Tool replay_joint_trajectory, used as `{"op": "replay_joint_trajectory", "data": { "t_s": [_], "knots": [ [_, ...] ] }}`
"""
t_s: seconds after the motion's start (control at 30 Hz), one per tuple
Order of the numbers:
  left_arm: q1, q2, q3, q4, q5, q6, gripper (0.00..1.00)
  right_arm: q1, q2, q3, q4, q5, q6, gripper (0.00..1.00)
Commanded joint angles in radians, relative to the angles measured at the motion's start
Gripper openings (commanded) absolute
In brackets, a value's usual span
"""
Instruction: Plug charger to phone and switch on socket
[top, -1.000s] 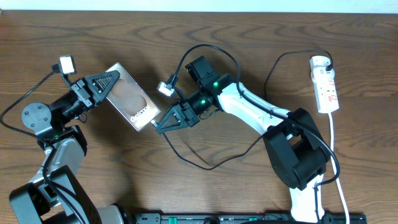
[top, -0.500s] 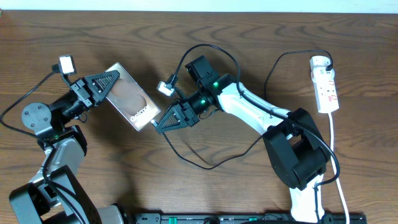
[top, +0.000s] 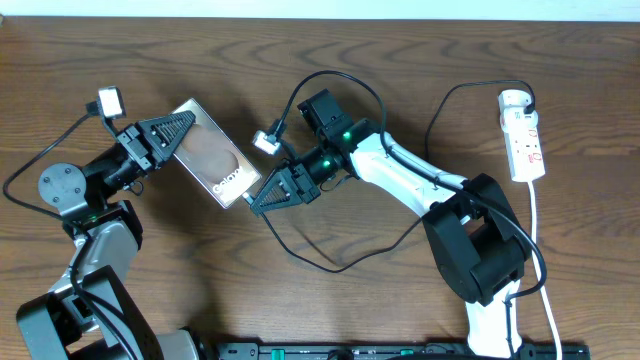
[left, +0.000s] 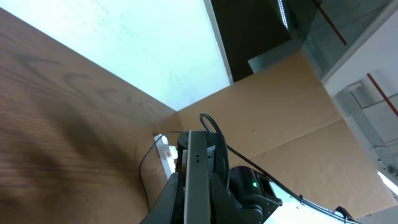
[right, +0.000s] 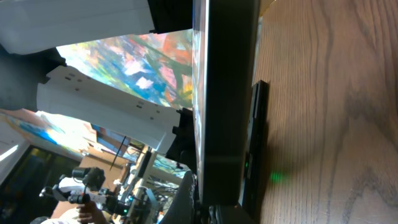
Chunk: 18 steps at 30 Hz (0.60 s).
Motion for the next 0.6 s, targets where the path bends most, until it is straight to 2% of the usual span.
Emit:
{"op": "replay_joint_trajectory", "data": {
  "t_s": [0.0,0.57],
  "knots": [
    [-0.009,-0.016,0.015,0.013,0.006,-0.013,0.07,0.02,0.007,0.0,0.003,-0.028,0.002,0.01],
    [-0.009,-0.016,0.015,0.013,0.017,-0.013,0.07,0.019,0.007,0.0,0.05,-0.028,0.032,0.01]
  ]
}}
